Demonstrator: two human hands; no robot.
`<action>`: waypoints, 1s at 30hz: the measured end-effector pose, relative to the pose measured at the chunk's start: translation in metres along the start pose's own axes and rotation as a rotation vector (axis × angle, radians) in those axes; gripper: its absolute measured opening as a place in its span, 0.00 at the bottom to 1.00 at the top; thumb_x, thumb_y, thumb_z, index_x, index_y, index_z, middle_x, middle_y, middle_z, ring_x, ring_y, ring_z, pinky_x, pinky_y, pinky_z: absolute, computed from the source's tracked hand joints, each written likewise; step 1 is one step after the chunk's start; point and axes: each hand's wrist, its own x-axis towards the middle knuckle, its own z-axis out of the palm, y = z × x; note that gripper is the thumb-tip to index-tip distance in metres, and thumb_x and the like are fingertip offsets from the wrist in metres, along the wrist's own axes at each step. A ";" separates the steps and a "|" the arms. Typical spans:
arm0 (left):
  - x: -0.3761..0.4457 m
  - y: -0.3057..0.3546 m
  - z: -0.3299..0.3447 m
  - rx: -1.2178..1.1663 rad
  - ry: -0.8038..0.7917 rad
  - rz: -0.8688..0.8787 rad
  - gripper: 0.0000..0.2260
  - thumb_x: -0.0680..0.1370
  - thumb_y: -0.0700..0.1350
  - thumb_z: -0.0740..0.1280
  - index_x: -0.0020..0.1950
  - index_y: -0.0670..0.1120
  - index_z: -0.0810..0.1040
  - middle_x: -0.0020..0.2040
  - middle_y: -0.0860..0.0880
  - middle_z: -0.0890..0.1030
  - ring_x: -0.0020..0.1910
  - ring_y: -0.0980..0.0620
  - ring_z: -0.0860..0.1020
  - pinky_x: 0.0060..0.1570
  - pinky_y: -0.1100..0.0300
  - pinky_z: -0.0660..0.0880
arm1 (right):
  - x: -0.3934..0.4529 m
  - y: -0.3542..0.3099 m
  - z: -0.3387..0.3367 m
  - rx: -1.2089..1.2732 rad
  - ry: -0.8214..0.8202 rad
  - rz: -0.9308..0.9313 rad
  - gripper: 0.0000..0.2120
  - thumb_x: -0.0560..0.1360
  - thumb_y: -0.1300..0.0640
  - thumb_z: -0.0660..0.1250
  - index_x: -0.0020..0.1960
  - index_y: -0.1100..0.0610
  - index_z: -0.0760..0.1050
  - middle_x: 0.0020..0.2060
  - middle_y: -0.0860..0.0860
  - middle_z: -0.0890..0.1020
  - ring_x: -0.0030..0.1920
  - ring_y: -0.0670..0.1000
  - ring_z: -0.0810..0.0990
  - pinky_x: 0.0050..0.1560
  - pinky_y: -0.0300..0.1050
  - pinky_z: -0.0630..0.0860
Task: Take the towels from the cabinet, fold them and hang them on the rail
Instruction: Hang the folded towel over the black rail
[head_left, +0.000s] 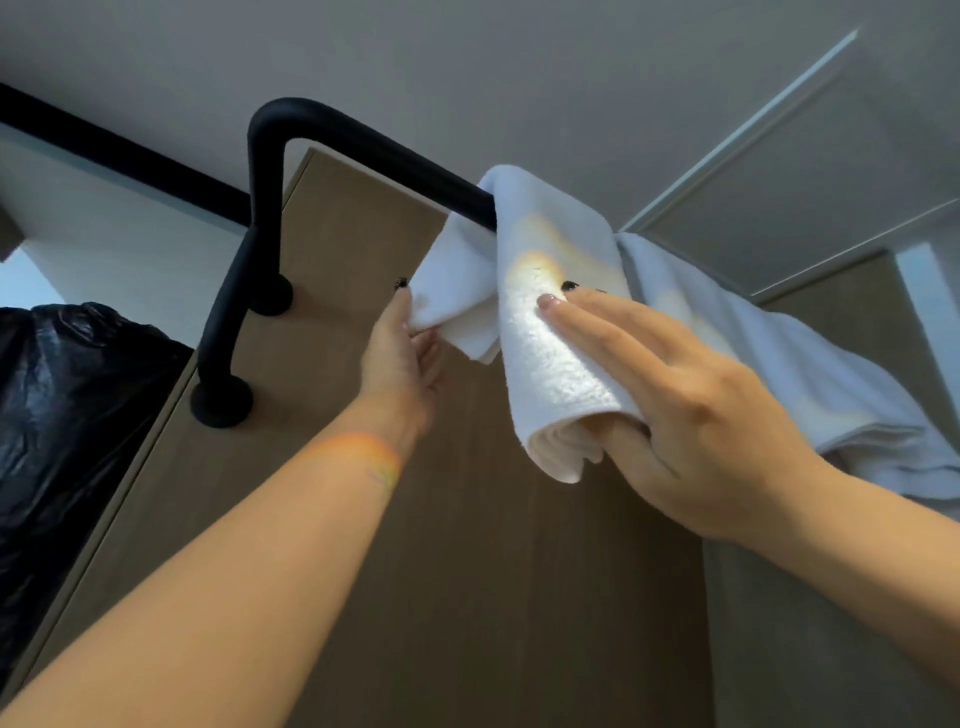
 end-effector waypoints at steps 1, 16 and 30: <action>0.000 0.003 0.000 0.000 -0.003 0.017 0.17 0.77 0.55 0.67 0.61 0.48 0.78 0.52 0.48 0.82 0.55 0.49 0.79 0.63 0.50 0.73 | 0.000 0.001 -0.002 0.030 0.040 0.007 0.27 0.76 0.53 0.56 0.75 0.57 0.67 0.70 0.55 0.73 0.68 0.58 0.74 0.53 0.57 0.80; -0.034 -0.053 -0.011 0.368 0.075 0.428 0.18 0.65 0.45 0.78 0.32 0.37 0.70 0.32 0.47 0.69 0.33 0.51 0.66 0.34 0.56 0.66 | 0.056 -0.018 0.022 0.070 0.373 0.237 0.23 0.76 0.55 0.62 0.70 0.61 0.72 0.62 0.56 0.79 0.60 0.59 0.79 0.46 0.56 0.81; -0.081 -0.051 -0.008 0.180 0.033 0.637 0.22 0.68 0.28 0.73 0.40 0.46 0.62 0.30 0.60 0.72 0.28 0.61 0.69 0.32 0.69 0.69 | 0.035 -0.007 0.058 0.178 0.058 0.260 0.29 0.75 0.60 0.58 0.76 0.61 0.63 0.76 0.55 0.64 0.78 0.50 0.57 0.74 0.34 0.48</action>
